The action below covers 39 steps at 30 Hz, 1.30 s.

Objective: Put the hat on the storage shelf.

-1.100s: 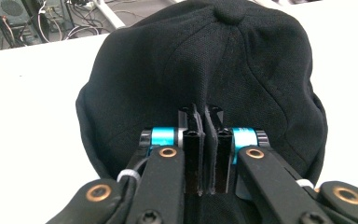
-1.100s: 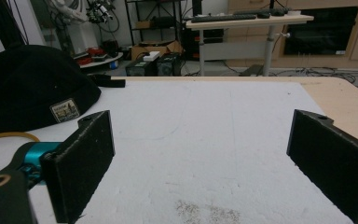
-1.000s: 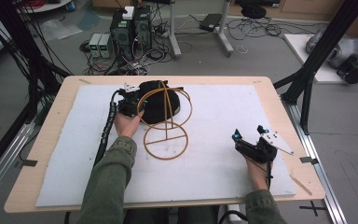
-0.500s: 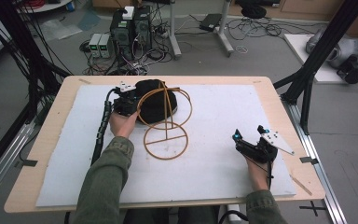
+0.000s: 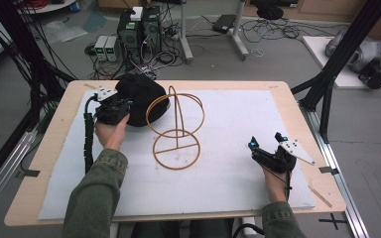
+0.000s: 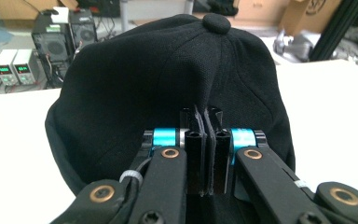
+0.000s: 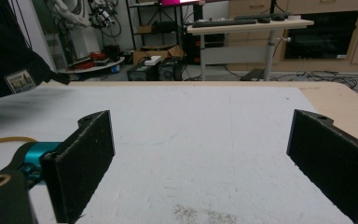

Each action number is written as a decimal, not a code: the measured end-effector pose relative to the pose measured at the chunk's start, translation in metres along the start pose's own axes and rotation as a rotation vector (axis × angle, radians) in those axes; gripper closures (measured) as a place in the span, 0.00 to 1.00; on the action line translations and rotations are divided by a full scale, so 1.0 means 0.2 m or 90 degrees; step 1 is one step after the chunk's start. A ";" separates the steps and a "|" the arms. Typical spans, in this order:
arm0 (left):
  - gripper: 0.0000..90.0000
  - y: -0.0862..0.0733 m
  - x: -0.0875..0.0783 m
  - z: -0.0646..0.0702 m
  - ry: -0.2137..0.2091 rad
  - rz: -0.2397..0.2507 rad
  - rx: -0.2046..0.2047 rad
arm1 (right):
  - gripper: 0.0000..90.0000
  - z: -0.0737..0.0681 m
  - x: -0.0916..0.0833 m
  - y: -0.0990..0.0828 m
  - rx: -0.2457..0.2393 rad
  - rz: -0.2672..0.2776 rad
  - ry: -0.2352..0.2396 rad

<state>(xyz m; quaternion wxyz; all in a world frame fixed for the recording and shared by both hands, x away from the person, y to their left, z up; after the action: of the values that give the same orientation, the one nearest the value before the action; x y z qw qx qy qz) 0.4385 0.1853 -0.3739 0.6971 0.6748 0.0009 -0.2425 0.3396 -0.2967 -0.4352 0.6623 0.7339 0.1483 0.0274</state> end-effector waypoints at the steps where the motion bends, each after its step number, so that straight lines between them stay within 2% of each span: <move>1: 0.98 0.00 -0.01 -0.01 -0.004 0.009 -0.004 | 0.07 0.00 0.00 0.00 -0.002 0.002 -0.001; 6: 0.98 0.00 -0.06 -0.01 -0.010 0.036 -0.009 | 0.07 0.00 0.00 0.00 0.003 0.002 0.000; 12: 0.98 0.03 -0.10 0.00 -0.013 0.080 0.000 | 0.07 0.00 0.00 0.00 -0.002 0.002 0.000; 18: 0.98 0.07 -0.15 0.00 -0.024 0.144 -0.022 | 0.07 0.00 0.00 0.00 -0.005 0.004 0.001; 24: 0.98 0.11 -0.19 0.03 -0.039 0.193 -0.038 | 0.07 0.00 0.00 0.01 -0.005 0.004 0.002; 26: 0.98 0.13 -0.21 0.04 -0.045 0.205 -0.033 | 0.07 0.00 0.00 0.01 0.002 0.003 0.003; 28: 0.98 0.15 -0.22 0.07 -0.054 0.216 -0.016 | 0.07 0.00 0.00 0.01 -0.003 0.005 0.003; 31: 0.98 0.19 -0.25 0.11 -0.049 0.243 -0.001 | 0.07 0.00 0.00 0.01 -0.014 0.004 0.000; 32: 0.98 0.20 -0.25 0.12 -0.050 0.253 -0.003 | 0.07 -0.01 0.00 0.01 -0.031 0.006 -0.001; 35: 0.98 0.25 -0.28 0.13 -0.068 0.283 -0.018 | 0.07 -0.02 0.00 0.01 -0.034 0.005 0.003; 39: 0.98 0.30 -0.31 0.15 -0.089 0.304 -0.016 | 0.07 -0.02 0.00 0.01 -0.035 0.006 0.003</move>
<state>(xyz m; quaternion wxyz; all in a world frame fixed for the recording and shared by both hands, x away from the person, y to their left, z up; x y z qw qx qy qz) 0.3931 0.1759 -0.2943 0.7415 0.6286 -0.2034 -0.1169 0.3392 -0.2930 -0.4320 0.6817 0.7160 0.1458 0.0365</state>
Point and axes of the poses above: each handheld gripper's, and its own axes: x roughly forward along the jaws, y roughly out of its top, z roughly to its right, the point moved 3 cm from there along x, roughly forward along the jaws, and after that the axes turned 2 degrees about x, right-handed, at the moved point
